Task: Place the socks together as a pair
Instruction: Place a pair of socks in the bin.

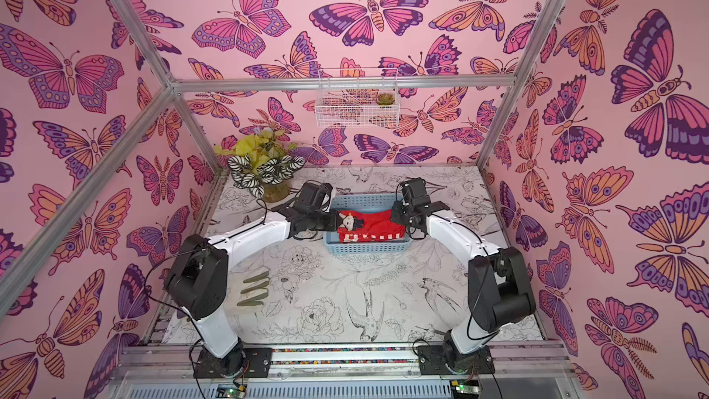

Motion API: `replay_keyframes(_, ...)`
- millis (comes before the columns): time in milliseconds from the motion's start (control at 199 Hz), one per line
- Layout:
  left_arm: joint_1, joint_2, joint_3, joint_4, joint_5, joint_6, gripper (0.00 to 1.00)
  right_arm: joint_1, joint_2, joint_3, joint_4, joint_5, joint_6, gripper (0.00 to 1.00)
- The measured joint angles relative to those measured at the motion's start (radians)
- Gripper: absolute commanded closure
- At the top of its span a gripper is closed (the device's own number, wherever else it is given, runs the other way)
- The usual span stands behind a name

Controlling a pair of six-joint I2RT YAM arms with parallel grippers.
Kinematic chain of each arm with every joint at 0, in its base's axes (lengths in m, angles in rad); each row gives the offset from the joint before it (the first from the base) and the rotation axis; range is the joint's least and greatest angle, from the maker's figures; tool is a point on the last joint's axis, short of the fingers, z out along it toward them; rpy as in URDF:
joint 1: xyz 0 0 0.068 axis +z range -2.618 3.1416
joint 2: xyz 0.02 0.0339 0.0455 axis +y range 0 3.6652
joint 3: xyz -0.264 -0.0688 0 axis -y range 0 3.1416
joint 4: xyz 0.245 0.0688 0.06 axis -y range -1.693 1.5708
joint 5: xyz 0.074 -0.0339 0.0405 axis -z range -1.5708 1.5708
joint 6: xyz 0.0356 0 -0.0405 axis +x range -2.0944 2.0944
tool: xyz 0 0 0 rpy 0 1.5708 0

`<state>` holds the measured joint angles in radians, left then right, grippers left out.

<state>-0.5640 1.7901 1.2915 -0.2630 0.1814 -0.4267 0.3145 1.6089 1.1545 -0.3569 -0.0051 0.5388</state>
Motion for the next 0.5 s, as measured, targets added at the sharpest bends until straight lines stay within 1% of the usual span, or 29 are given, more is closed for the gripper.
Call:
replay_keyframes(45,0.002,0.0,0.002,-0.002,0.002,0.008,0.35,0.0,0.0,0.004,-0.002,-0.009,0.0,0.55)
replay_keyframes(75,0.002,0.0,0.003,-0.006,-0.003,0.009,0.33,0.0,-0.001,0.007,-0.006,-0.016,-0.006,0.53)
replay_keyframes(171,-0.004,-0.011,0.008,-0.037,-0.04,0.02,0.32,0.0,-0.016,0.019,-0.021,-0.037,-0.022,0.5)
replay_keyframes(266,-0.012,-0.057,0.008,-0.083,-0.075,0.035,0.32,0.0,-0.083,0.022,-0.051,-0.041,-0.036,0.5)
replay_keyframes(361,-0.02,-0.161,-0.001,-0.109,-0.117,0.053,0.32,-0.001,-0.19,0.021,-0.073,-0.028,-0.045,0.51)
replay_keyframes(502,-0.031,-0.402,-0.064,-0.106,-0.179,0.097,0.32,-0.001,-0.377,0.006,-0.081,-0.002,-0.053,0.51)
